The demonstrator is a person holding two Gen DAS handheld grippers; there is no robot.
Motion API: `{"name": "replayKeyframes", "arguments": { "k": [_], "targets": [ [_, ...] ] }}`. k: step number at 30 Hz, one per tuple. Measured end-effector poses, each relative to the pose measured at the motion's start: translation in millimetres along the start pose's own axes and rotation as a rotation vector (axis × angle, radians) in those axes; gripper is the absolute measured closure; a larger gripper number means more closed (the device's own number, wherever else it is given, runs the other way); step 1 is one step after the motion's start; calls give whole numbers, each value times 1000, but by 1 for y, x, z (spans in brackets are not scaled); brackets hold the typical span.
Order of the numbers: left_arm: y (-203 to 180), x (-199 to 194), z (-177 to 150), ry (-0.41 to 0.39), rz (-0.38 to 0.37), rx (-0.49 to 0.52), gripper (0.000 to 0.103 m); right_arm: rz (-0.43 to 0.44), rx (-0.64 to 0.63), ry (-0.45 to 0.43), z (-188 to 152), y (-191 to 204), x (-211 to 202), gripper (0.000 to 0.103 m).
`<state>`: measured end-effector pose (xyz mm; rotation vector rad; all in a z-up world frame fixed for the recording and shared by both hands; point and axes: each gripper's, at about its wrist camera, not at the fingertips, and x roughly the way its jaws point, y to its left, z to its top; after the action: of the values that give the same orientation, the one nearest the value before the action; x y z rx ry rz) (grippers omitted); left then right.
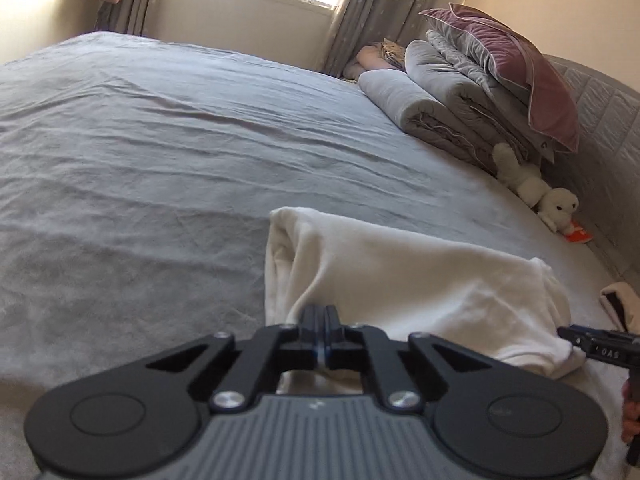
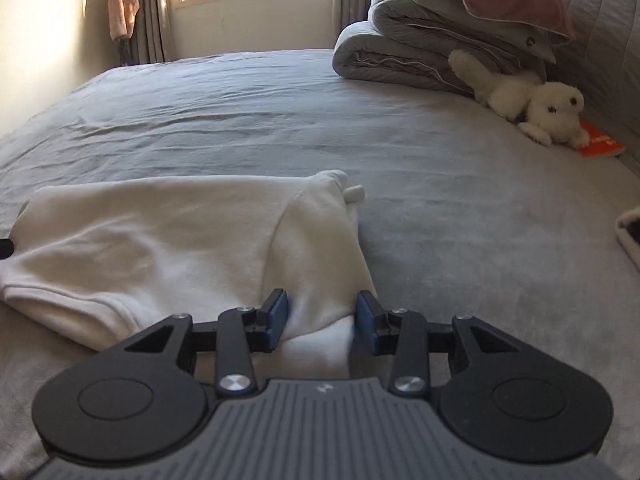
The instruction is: Fold clothes
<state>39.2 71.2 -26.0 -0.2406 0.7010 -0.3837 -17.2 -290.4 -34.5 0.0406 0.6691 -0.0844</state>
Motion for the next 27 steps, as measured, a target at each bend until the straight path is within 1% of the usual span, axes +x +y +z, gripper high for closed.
{"name": "replayKeyframes", "arguments": {
  "k": [2,3,4,5,6,8,10,12,17,20,21,22,23,25,27],
  "targets": [
    [2,-6,4,-5,-31,-27,83,6,-3,-31,4,1,-8,62],
    [4,-7,6,-13,-33,-44,67,11,-13,-52,6,3,-12,62],
    [5,-9,7,-23,-29,-62,48,15,-23,-70,8,5,-16,62],
    [6,-10,9,-33,-19,-73,43,20,-30,-86,10,7,-19,62],
    [8,-9,10,-33,-15,-84,42,25,-32,-93,11,9,-21,62],
    [14,-4,13,-9,-32,-127,42,39,-36,-95,13,15,-20,62],
    [22,7,13,49,-72,-201,42,52,-39,-97,15,21,-19,62],
    [30,18,10,103,-93,-272,43,66,-42,-99,17,27,-18,62],
    [45,30,6,106,-142,-427,45,101,-49,-110,20,43,-10,62],
    [52,35,2,105,-175,-512,54,113,-68,-133,22,54,-5,62],
    [52,37,1,109,-185,-529,59,116,-71,-141,23,58,-3,63],
    [51,38,-1,116,-196,-540,66,122,-72,-152,24,62,-1,65],
    [51,39,-3,118,-201,-552,71,128,-73,-162,26,66,1,69],
    [51,40,-7,115,-202,-577,79,143,-78,-185,30,73,5,71],
    [52,38,-9,103,-209,-609,81,152,-94,-211,35,80,8,74]
  ]
}}
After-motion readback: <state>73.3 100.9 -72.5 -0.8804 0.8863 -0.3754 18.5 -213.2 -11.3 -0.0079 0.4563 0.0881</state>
